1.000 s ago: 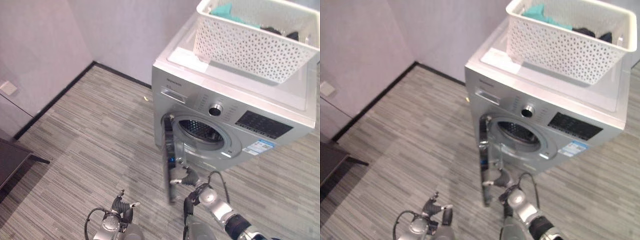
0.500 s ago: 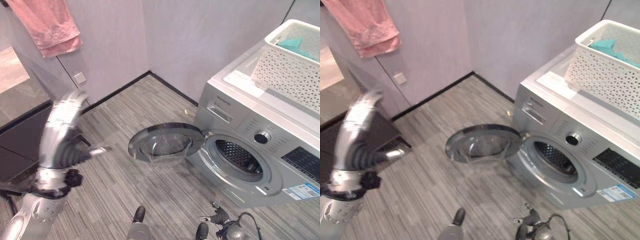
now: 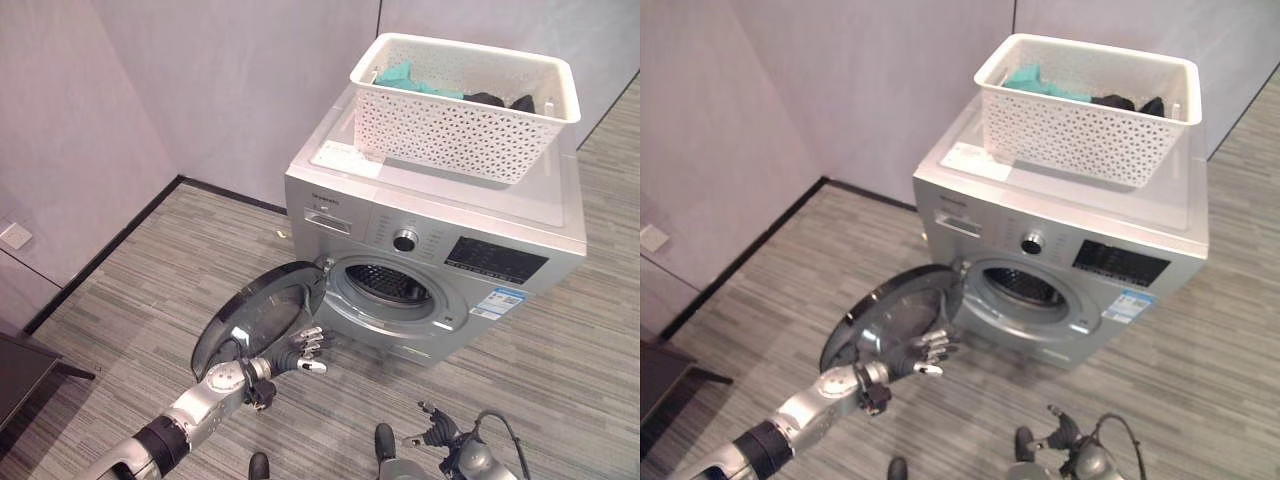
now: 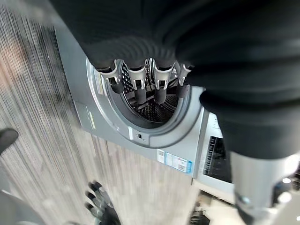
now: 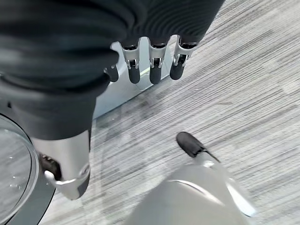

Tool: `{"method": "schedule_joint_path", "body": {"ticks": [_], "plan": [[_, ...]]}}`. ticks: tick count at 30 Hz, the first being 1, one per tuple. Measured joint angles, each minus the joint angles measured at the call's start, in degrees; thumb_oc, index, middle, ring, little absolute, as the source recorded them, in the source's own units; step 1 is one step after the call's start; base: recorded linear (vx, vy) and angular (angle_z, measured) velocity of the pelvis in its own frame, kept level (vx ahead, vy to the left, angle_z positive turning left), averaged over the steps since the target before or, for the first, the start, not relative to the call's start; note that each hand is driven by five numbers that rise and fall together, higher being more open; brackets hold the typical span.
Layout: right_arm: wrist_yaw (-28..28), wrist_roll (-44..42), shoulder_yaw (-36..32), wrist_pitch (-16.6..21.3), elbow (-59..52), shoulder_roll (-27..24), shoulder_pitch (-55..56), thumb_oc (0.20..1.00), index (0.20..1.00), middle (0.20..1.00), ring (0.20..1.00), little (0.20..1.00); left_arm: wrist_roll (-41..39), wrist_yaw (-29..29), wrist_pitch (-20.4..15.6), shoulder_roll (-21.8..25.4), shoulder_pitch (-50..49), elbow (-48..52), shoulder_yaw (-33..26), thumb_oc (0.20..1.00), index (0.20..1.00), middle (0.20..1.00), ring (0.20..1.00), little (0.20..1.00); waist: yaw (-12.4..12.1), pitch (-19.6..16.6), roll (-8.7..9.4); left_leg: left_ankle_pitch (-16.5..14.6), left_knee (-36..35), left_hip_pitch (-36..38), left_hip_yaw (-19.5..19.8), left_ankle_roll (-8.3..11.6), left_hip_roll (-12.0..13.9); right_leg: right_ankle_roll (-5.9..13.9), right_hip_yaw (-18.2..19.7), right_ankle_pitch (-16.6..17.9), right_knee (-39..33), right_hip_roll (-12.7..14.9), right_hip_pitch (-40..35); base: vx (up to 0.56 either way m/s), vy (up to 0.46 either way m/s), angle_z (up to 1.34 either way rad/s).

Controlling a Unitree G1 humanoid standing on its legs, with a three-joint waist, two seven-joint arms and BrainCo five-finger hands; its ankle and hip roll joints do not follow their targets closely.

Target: Grab the laundry basket,head to the washer,open it,put in the laundry and shut it.

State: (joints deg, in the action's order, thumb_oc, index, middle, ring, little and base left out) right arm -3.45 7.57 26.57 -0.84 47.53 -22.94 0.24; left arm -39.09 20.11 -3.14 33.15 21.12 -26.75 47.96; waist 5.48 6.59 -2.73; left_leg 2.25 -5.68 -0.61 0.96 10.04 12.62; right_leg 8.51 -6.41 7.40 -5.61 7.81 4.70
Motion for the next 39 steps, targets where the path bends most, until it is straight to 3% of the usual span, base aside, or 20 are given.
{"method": "schedule_joint_path", "body": {"ticks": [1, 2, 6, 10, 13, 19, 28, 32, 35, 39], "plan": [[-0.01, -0.02, 0.08, -0.18, -0.54, 0.01, -0.03, 1.0, 1.0, 1.0, 1.0, 1.0, 5.19, -1.14, -0.43, -1.59, 1.83, -7.73, -0.01, 1.0, 1.0, 1.0, 1.0, 1.0, 0.34, -0.54, -0.07, 0.08, 0.0, -1.1, 0.1, 0.09, -0.03, 0.06, -0.08, 0.05, 0.01, 0.04, 0.91, -0.06, 0.028, 0.0], [0.02, -0.02, 0.13, -0.19, -2.4, 0.26, -0.3, 1.0, 1.0, 1.0, 1.0, 1.0, 12.23, -4.58, -0.15, -6.76, 2.77, -19.85, -4.68, 1.0, 1.0, 1.0, 1.0, 1.0, 1.1, -0.77, -0.07, 0.34, 0.04, -1.64, 0.12, 0.19, -0.02, 0.06, -0.07, 0.25, 0.02, 0.0, 1.63, -0.09, 0.013, 0.0], [-0.03, -0.13, 0.23, -0.52, -4.45, 1.53, -1.77, 1.0, 1.0, 1.0, 1.0, 1.0, 30.58, -11.67, 0.21, -18.63, -0.92, -29.46, -14.28, 1.0, 1.0, 1.0, 1.0, 1.0, 0.8, -0.64, 0.33, 0.52, 0.1, -2.55, 0.06, 0.44, -0.06, 0.05, -0.07, 0.56, 0.02, 0.01, 2.59, -0.07, 0.015, -0.01], [-0.05, -0.47, 0.12, -0.59, -5.43, 2.21, -5.23, 1.0, 1.0, 1.0, 1.0, 1.0, 44.84, -16.46, 0.84, -22.12, -0.16, -35.36, -12.63, 1.0, 1.0, 1.0, 1.0, 1.0, 0.92, 0.29, 1.17, 0.68, 0.28, -3.09, -0.07, 0.39, -0.05, -0.03, 0.05, 1.13, 0.47, -0.06, 3.32, -0.05, 0.002, -0.02], [-0.22, -1.71, 0.09, -0.52, -6.99, 2.11, -5.8, 1.0, 1.0, 1.0, 1.0, 1.0, 48.86, -21.05, 1.28, -22.1, 1.66, -37.51, -13.79, 1.0, 1.0, 1.0, 1.0, 1.0, 0.84, 1.55, 1.27, 0.81, 0.28, -2.9, -0.07, 0.42, -0.05, 0.0, 0.05, 1.16, 0.02, -0.04, 3.1, -0.07, -0.014, 0.0], [-1.41, -2.33, 0.03, -0.5, -6.55, 1.34, -6.12, 1.0, 1.0, 1.0, 1.0, 1.0, 49.03, -27.52, 2.43, -21.97, 2.97, -37.4, -18.57, 1.0, 1.0, 1.0, 1.0, 1.0, -0.18, 4.63, -0.25, 0.85, 0.27, -3.01, 0.06, 0.18, -0.05, 0.24, 0.01, 1.08, 0.0, -0.05, 3.13, -0.02, -0.004, 0.0], [-3.0, -2.3, -2.47, -0.57, -1.17, 1.21, -3.9, 1.0, 1.0, 1.0, 1.0, 1.0, 45.99, -33.37, 2.38, -20.48, 2.22, -35.89, -23.01, 1.0, 1.0, 1.0, 1.0, 1.0, -0.46, 5.9, 0.19, 0.7, 0.26, -1.32, 0.06, 0.1, -0.06, 0.2, -0.25, 0.9, 0.0, 0.03, 1.24, 0.0, 0.001, 0.0], [-4.11, -3.6, -7.65, -0.54, 0.96, 1.66, -1.88, 1.0, 1.0, 1.0, 1.0, 1.0, 43.4, -34.44, 2.26, -18.33, -1.51, -27.94, -27.43, 1.0, 1.0, 1.0, 1.0, 1.0, -0.67, 5.88, 0.23, 0.62, 0.26, -0.91, -0.01, -0.03, -0.06, 0.17, -0.22, 0.88, 0.09, 0.02, 0.85, 0.04, 0.018, -0.01], [-5.35, -9.63, -15.94, -0.48, 0.98, 1.96, 0.83, 1.0, 1.0, 1.0, 1.0, 1.0, 38.91, -34.9, 1.72, -16.27, -9.02, -16.58, -32.3, 1.0, 1.0, 1.0, 1.0, 1.0, -1.07, 5.49, 0.5, -0.09, 0.04, 1.29, -0.24, -0.33, -0.05, 0.41, -0.14, 0.37, 0.0, 0.04, -1.24, 0.05, 0.023, -0.02], [-6.51, -13.88, -19.18, -0.14, 0.93, 2.2, 1.9, 1.0, 1.0, 1.0, 1.0, 1.0, 34.34, -33.98, 0.53, -14.95, -15.25, -11.58, -35.21, 1.0, 1.0, 1.0, 1.0, 1.0, -1.63, 3.2, 1.94, -0.41, 0.03, 1.68, -0.17, -0.44, -0.07, 0.2, -0.05, -0.11, 0.0, 0.09, -1.72, 0.05, 0.026, 0.02]]}}
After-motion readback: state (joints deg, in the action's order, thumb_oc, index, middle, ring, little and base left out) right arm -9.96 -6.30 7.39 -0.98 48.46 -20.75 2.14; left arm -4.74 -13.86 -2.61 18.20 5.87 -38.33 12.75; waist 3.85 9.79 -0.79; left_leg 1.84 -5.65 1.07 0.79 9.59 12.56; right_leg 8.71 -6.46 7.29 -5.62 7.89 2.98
